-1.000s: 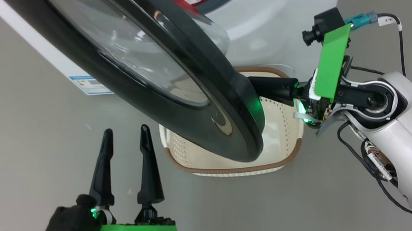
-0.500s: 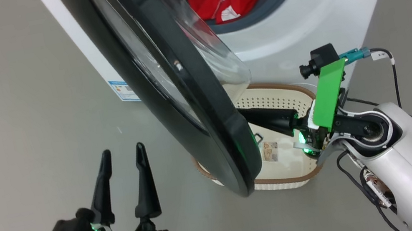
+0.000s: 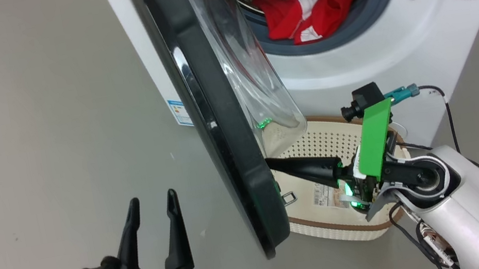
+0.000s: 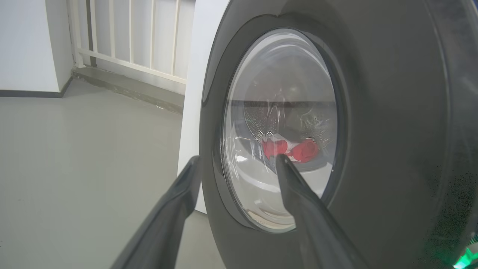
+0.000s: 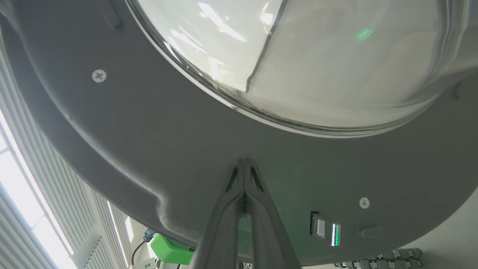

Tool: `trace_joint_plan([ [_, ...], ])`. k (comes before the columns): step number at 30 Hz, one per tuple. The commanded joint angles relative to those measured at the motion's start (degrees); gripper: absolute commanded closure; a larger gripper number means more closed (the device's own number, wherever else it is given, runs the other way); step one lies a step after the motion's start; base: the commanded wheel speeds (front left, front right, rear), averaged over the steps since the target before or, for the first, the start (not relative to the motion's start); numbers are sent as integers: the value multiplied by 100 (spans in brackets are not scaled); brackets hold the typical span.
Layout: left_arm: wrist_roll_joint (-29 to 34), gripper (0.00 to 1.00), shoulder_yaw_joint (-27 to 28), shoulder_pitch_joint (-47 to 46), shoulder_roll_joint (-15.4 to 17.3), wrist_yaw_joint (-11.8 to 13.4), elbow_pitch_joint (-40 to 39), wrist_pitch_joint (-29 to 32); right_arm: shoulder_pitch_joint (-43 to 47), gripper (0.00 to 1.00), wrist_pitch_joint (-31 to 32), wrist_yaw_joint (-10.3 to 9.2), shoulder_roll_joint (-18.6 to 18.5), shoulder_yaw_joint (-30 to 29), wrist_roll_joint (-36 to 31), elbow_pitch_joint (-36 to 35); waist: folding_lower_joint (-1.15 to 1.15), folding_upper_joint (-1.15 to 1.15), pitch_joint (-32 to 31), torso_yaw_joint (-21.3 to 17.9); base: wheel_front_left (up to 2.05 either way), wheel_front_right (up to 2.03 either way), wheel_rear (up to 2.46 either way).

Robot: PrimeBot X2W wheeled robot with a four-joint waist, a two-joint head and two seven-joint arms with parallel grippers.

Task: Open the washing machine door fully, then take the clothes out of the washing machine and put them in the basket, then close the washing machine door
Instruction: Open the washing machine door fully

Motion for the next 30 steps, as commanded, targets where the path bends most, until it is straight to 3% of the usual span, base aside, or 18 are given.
trace_joint_plan([
  [1, -37, 0, 187, 2, 86, 1, -106, -28, 47, 100, 30, 39, 160, 118, 75, -177, 0, 0, -146, 167, 0, 0, 0],
  [11, -81, 0, 231, 81, 86, -53, 15, -28, 187, 100, 15, 39, 168, 247, 104, -170, 0, 0, -313, 437, 0, 0, 0],
  [30, -84, 0, 324, 308, 86, 32, -249, -28, 24, 100, -72, 39, 173, 570, 174, -94, 0, 0, -254, 488, 0, 0, 0],
])
